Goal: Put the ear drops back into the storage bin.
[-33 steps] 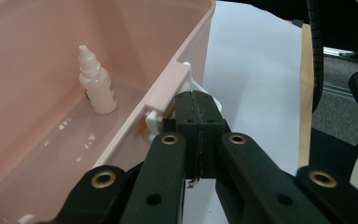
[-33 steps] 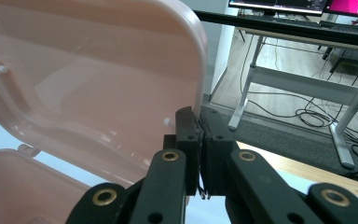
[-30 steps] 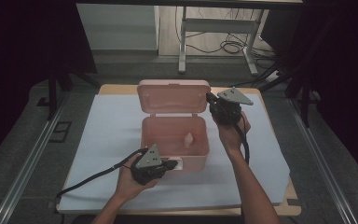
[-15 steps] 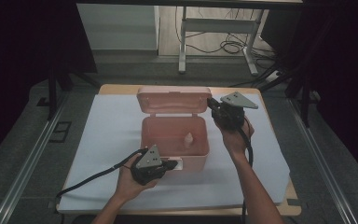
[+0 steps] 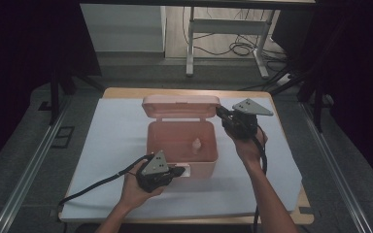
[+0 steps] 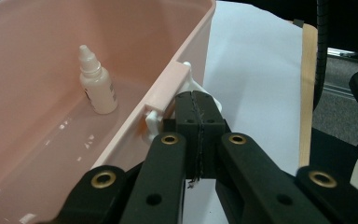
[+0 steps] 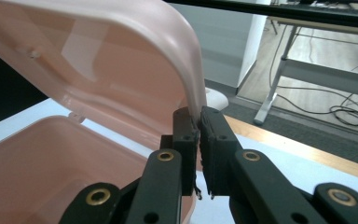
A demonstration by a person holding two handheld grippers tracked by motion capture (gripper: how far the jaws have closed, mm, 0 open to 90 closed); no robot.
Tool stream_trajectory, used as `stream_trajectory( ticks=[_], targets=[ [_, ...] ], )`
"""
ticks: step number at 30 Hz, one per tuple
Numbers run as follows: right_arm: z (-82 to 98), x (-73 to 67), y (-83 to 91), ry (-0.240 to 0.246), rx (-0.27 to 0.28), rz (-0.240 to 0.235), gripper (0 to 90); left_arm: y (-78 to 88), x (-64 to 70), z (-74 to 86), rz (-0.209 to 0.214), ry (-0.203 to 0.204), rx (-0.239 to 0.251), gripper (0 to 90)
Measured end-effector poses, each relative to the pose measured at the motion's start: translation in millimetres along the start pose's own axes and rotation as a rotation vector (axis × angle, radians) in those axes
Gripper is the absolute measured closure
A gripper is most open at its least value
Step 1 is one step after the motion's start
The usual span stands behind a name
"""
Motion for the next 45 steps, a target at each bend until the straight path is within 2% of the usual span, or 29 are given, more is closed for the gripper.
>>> stream_trajectory(
  ticks=[7, 14, 23, 36, 45],
  targets=[
    [0.9, 2.8, 4.7, -0.009, -0.014, -0.046, 83.7, 0.0, -0.1, 0.0, 0.001, 0.0, 0.0, 90.0],
    [1.9, 4.6, 6.6, -0.025, -0.022, -0.072, 81.7, 0.1, 0.0, 0.0, 0.0, 0.0, 0.0, 90.0],
    [2.2, 3.6, 8.8, -0.033, -0.038, -0.072, 76.2, 0.1, 0.0, 0.0, 0.0, -0.001, 0.0, 90.0],
    [3.3, 5.1, 13.2, -0.066, -0.059, -0.115, 77.1, 0.1, 0.2, 0.0, 0.001, 0.001, 0.0, 90.0],
    [5.4, 8.3, 16.0, -0.105, -0.096, -0.15, 77.1, 0.0, -0.1, 0.0, 0.001, 0.002, 0.0, 90.0]
  ],
)
Point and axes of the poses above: each handheld gripper's, and its own axes: y roughly backward along the jaws, z roughly out of its underside, x roughly to its right, the point moved 2 cm from there along -y, roughly forward along the jaws, and after that the axes turned 8 degrees about z, right-handed, at the moved point
